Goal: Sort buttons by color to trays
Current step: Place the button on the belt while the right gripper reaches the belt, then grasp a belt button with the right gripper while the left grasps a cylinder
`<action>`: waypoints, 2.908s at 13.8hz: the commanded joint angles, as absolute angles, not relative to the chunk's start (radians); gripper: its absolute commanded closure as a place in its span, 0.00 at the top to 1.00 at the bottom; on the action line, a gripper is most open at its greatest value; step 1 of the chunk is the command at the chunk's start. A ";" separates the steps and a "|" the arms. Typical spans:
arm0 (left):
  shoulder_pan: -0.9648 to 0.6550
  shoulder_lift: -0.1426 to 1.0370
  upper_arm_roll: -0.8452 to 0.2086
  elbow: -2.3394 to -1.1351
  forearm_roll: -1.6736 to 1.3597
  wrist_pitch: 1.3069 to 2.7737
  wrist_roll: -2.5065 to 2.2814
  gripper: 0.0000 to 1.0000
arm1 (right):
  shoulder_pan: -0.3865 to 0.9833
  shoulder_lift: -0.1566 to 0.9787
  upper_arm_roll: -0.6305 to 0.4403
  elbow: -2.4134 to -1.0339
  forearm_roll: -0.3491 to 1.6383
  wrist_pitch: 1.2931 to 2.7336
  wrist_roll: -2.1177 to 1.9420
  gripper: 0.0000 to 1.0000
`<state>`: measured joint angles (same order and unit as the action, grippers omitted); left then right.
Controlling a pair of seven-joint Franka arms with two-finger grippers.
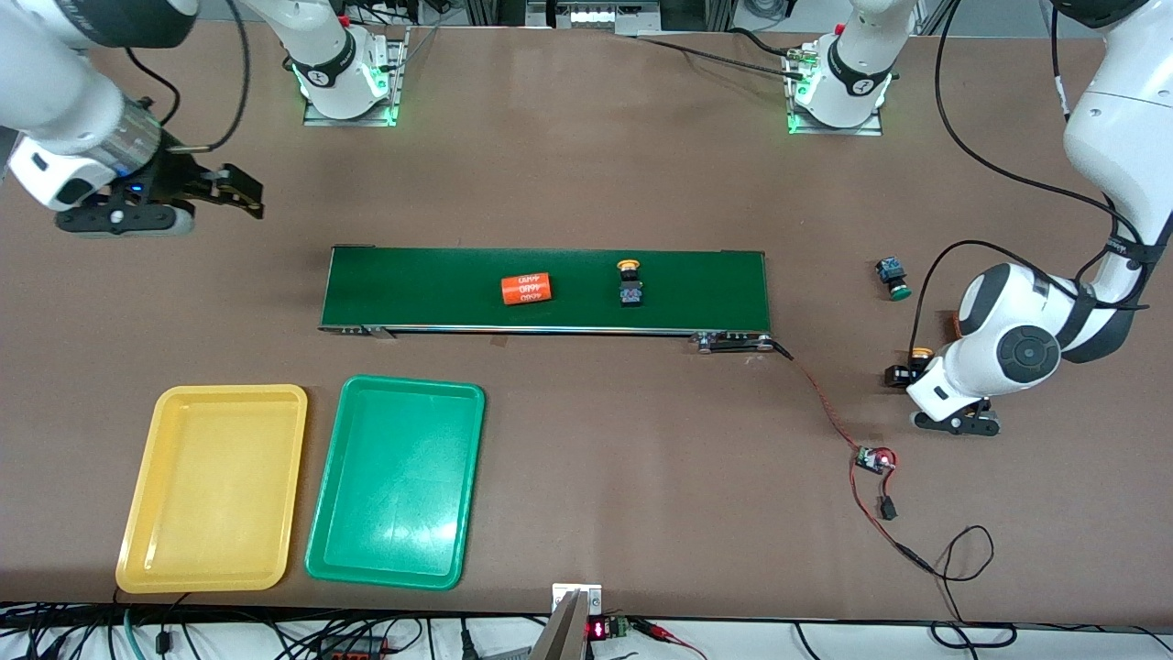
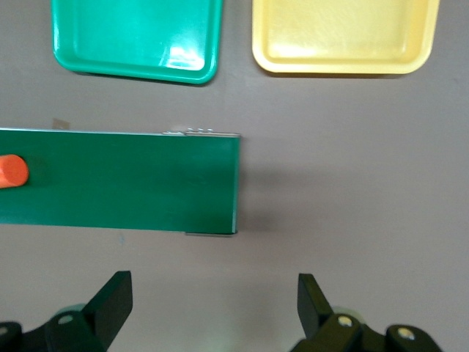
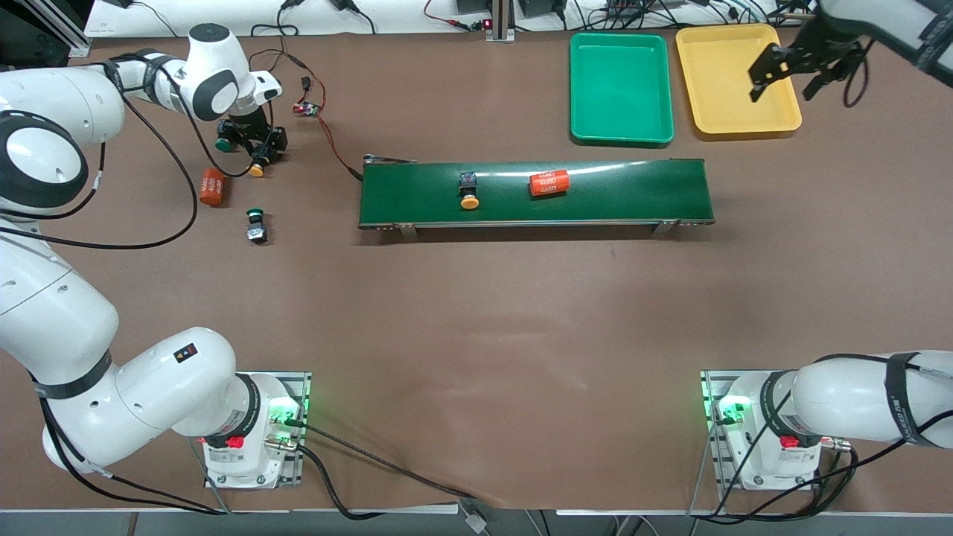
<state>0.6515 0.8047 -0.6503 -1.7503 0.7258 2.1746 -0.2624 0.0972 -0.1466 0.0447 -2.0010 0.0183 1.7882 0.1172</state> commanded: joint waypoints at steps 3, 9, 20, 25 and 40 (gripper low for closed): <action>0.660 0.781 -0.699 -1.747 0.721 2.111 -0.247 0.22 | 0.150 -0.104 0.161 -2.016 0.026 1.881 0.323 1.00; 0.638 0.770 -0.975 -1.663 0.587 1.853 -0.345 0.17 | 0.152 -0.025 0.331 -2.011 0.020 1.988 0.503 1.00; 0.273 0.828 -0.988 -1.712 0.514 1.909 -0.954 0.26 | 0.201 0.100 0.357 -2.002 -0.041 2.105 0.647 1.00; 0.291 0.806 -0.979 -1.687 0.515 1.917 -0.951 1.00 | 0.228 0.117 0.357 -2.003 -0.061 2.124 0.695 1.00; 0.512 0.807 -0.703 -1.525 0.664 1.717 -0.505 1.00 | 0.396 0.281 0.357 -1.993 -0.149 2.393 0.920 1.00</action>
<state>0.5190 0.8179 -0.7583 -1.5270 0.6409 1.7677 -0.5948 0.3790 0.2331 0.3573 -2.0111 -0.1230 2.3525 0.8944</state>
